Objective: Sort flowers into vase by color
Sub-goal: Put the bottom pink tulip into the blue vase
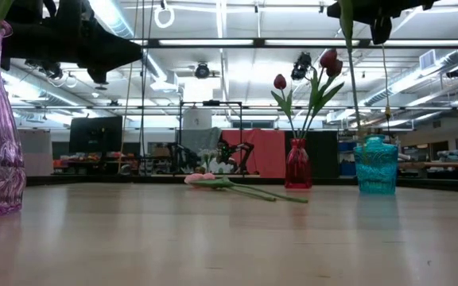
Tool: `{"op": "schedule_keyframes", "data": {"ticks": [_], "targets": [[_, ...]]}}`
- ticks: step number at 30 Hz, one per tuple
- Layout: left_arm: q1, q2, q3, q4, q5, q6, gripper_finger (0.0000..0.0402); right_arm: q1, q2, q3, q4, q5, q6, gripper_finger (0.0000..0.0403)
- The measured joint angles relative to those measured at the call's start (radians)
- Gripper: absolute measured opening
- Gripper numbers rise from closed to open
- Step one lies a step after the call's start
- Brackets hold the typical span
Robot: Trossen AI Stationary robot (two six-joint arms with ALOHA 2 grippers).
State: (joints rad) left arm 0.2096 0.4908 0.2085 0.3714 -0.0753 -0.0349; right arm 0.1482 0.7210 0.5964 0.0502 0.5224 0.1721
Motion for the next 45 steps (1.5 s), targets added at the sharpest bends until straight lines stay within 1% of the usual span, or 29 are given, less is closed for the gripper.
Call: {"op": "schedule_keyframes", "data": {"ticks": [40,45], "targets": [[0.000,0.000,0.000,0.000,0.000,0.000,0.0127,0.000,0.002,0.000,0.000,-0.010,-0.007,0.0009],[0.000,0.000,0.000,0.000,0.000,0.000,0.0127,0.000,0.013,0.001,0.023,0.041,-0.013,0.0009]]}}
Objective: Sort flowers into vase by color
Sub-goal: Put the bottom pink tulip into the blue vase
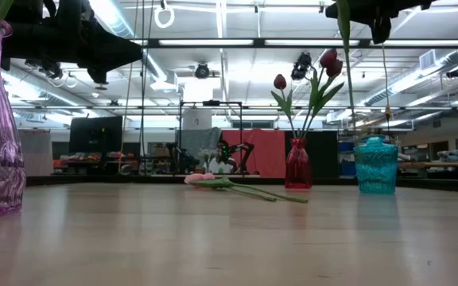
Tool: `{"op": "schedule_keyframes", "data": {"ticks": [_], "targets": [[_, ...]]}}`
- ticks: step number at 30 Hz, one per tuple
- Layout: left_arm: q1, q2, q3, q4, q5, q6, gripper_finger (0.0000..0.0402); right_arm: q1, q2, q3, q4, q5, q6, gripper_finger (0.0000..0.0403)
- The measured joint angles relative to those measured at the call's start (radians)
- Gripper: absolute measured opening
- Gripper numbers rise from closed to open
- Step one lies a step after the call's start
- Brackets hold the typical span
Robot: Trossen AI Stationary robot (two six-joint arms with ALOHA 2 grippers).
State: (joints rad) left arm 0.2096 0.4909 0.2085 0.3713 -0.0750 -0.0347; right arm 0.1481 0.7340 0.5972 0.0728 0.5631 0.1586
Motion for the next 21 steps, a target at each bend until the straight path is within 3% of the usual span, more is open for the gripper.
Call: {"op": "schedule_keyframes", "data": {"ticks": [10,16,21], "targets": [[0.000,0.000,0.000,0.002,0.000,0.000,0.0127,0.000,-0.016,0.001,0.005,0.110,-0.106,0.0009],[0.000,0.000,0.000,0.003,0.000,0.000,0.0127,0.002,-0.138,0.001,0.049,0.125,-0.201,0.0009],[0.000,0.000,0.000,0.003,0.000,0.000,0.0127,0.006,-0.223,0.001,-0.028,0.127,-0.230,0.0009]]}}
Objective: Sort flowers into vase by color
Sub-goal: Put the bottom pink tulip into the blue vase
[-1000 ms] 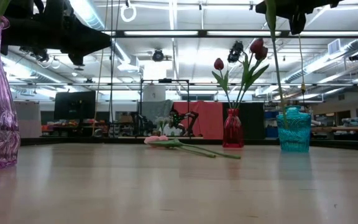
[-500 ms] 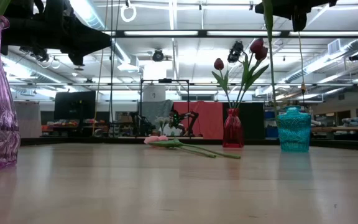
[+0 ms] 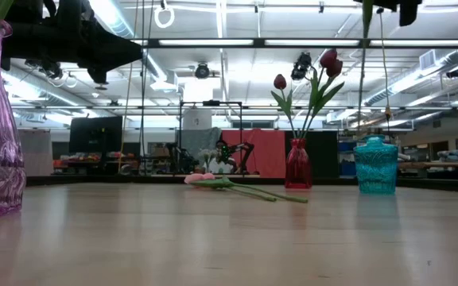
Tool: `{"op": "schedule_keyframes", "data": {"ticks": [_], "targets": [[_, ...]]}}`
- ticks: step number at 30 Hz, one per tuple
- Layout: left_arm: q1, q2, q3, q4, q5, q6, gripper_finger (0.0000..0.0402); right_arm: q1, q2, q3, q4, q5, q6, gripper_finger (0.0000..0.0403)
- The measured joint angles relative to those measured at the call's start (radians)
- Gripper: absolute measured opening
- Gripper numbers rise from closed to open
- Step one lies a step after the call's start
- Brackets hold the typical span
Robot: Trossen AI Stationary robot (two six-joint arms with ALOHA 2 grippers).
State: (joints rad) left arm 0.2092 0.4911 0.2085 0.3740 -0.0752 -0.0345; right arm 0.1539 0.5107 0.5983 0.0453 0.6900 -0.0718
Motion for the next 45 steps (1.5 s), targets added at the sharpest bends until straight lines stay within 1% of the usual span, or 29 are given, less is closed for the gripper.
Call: {"op": "schedule_keyframes", "data": {"ticks": [3,7,10,15,19,26,30,33,36,41,45], "targets": [[0.000,0.000,0.000,0.000,0.000,0.000,0.0127,0.000,-0.030,0.000,-0.045,-0.001,0.007,0.0009],[0.000,0.000,0.000,0.000,0.000,0.000,0.0127,0.000,-0.070,0.000,-0.060,-0.002,-0.007,0.0009],[0.000,0.000,0.000,0.000,0.000,0.000,0.0127,0.000,-0.096,0.012,-0.068,-0.002,-0.011,0.0009],[0.000,0.000,0.000,0.000,0.000,0.000,0.0127,0.000,-0.132,0.037,-0.133,-0.002,-0.010,0.0009],[0.000,0.000,0.000,0.000,0.000,0.000,0.0127,0.000,-0.132,0.037,-0.186,-0.003,0.038,0.0009],[0.000,0.000,0.000,0.000,0.000,0.000,0.0127,0.000,-0.125,-0.037,-0.192,0.018,0.118,0.0009],[0.000,0.000,0.000,0.000,0.000,0.000,0.0127,-0.001,-0.124,-0.084,-0.174,0.024,0.132,0.0012],[0.000,0.000,0.000,0.000,0.000,0.000,0.0127,-0.001,-0.115,-0.123,-0.141,0.025,0.133,0.0030],[0.000,0.000,0.000,0.000,0.000,0.000,0.0127,-0.002,-0.109,-0.153,-0.110,0.023,0.137,0.0059],[0.000,0.000,0.000,0.000,0.000,0.000,0.0127,-0.002,-0.111,-0.154,-0.116,-0.015,0.170,0.0110],[0.000,0.000,0.000,0.000,0.000,0.000,0.0127,-0.002,-0.104,-0.109,-0.269,-0.059,0.239,0.0135]]}}
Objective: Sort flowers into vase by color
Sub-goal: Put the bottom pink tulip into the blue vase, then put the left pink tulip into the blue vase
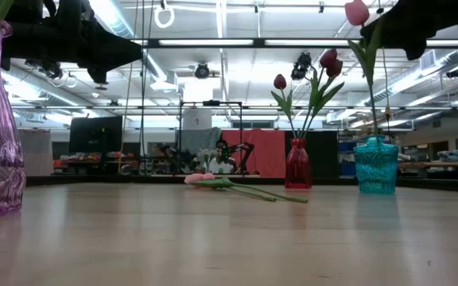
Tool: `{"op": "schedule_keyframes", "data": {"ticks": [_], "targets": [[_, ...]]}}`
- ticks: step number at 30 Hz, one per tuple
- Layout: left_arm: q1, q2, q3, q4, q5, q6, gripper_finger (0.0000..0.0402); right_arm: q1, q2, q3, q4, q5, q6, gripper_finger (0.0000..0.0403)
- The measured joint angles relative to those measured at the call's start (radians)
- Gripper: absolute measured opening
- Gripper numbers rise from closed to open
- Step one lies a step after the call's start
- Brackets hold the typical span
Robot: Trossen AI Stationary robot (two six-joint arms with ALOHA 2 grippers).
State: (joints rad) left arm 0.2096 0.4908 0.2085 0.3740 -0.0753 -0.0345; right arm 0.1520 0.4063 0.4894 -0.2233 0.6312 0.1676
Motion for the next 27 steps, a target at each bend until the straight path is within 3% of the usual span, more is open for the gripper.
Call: {"op": "schedule_keyframes", "data": {"ticks": [10,18,27], "targets": [[0.000,0.000,0.000,0.000,0.000,0.000,0.0127,0.013,0.060,0.143,-0.375,-0.076,0.312,0.0132],[0.000,0.000,0.000,0.000,0.000,0.000,0.0127,0.046,0.191,0.153,-0.356,-0.209,0.397,0.0131],[0.000,0.000,0.000,0.001,0.000,0.000,0.0127,0.146,0.362,0.156,-0.286,-0.258,0.482,0.0131]]}}
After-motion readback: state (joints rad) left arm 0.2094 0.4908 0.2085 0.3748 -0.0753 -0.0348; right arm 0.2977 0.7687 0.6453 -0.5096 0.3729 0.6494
